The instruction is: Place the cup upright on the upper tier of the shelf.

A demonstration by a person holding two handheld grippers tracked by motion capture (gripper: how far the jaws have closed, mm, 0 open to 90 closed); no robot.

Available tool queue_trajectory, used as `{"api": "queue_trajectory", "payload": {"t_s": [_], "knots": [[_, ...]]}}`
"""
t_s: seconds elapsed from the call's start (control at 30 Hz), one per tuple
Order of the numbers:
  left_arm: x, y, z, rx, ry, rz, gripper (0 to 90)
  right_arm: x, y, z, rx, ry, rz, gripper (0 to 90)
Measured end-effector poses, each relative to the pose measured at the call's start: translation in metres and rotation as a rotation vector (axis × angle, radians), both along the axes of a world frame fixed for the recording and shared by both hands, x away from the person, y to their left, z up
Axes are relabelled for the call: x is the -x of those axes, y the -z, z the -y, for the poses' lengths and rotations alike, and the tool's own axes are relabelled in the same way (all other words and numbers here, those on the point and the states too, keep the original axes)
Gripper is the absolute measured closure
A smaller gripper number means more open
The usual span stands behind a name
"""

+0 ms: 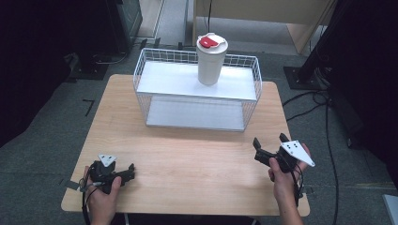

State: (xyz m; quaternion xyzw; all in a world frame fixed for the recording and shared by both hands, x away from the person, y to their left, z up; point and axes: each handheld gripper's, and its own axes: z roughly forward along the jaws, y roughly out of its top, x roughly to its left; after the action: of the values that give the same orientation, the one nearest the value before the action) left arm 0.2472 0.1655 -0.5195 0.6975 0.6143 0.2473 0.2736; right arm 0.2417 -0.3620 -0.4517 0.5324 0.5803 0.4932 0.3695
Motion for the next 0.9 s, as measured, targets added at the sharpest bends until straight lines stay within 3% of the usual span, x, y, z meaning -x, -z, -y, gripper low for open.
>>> {"api": "queue_trajectory", "payload": {"t_s": [0.5,0.9], "knots": [[0.0,0.0,0.0,0.0,0.0,0.0,0.0,0.016,0.02,0.021,0.011,0.049,-0.048,0.1],[0.0,0.0,0.0,0.0,0.0,0.0,0.0,0.029,0.044,0.035,0.031,0.082,-0.126,0.0]]}}
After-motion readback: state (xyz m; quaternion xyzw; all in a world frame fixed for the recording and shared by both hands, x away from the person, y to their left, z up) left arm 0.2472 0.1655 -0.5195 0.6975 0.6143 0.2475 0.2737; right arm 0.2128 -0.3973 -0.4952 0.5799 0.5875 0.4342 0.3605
